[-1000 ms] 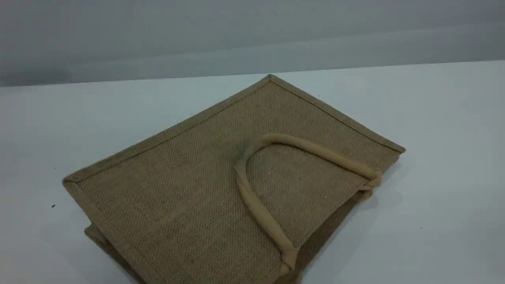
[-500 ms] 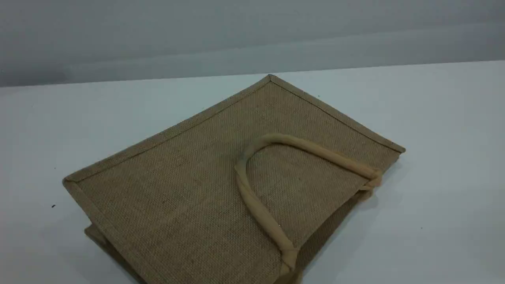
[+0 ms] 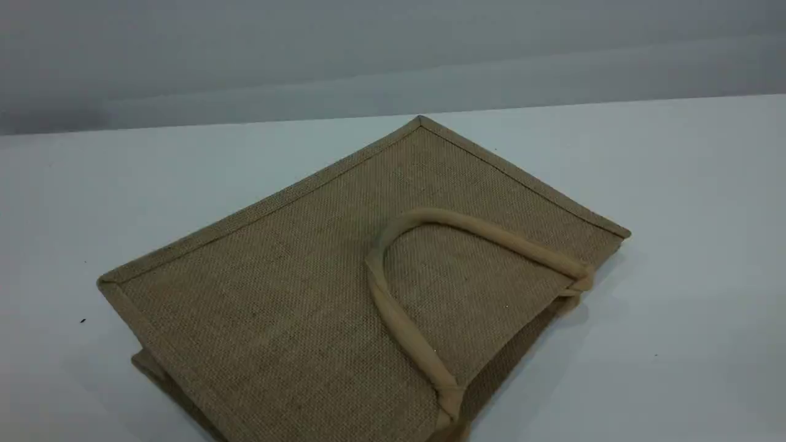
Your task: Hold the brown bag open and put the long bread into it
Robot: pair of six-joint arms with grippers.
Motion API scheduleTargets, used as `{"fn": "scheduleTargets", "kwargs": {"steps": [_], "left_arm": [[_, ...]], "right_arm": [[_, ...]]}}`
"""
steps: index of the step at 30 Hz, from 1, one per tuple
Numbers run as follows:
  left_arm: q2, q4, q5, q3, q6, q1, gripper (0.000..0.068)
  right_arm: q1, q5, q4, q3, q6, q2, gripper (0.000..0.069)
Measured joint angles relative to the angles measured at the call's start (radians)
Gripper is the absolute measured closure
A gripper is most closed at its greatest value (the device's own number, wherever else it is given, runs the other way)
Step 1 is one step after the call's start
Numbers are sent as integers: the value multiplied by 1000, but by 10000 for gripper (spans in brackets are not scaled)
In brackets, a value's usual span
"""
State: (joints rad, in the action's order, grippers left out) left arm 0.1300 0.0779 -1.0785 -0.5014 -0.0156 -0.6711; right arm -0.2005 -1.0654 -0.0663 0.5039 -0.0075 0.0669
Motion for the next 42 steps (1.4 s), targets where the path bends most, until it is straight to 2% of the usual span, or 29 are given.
{"fn": "scheduleTargets", "kwargs": {"steps": [6,13,20,22,26,33,36,39,42], "left_arm": [[0,0,0,-1,-1,0,122],[0,0,-1,-1,-2,0,122],[-2,0,-1,-1,-2,0,122],[-2,0,-1,-1,-3,16,122],[-2,0,-1,-2,-5,121,122],[-10,0,0,-2,-5,453,122],[-42,0,0,-2,-5,563,122],[-84,1,-1,-2,-5,610,122],[-110,1,-1,-2,-5,611,122]], "right_arm": [[25,0,-2,0,0,-15,202],[183,0,-2,0,0,-30,202],[190,-4,-2,2,0,-68,202],[190,-3,-2,2,0,-68,202],[190,-2,-2,2,0,-67,202],[190,-2,-2,2,0,-67,202],[190,-2,-2,2,0,-67,202],[190,-2,-2,2,0,-67,202],[190,-2,-2,2,0,-67,202]]}}
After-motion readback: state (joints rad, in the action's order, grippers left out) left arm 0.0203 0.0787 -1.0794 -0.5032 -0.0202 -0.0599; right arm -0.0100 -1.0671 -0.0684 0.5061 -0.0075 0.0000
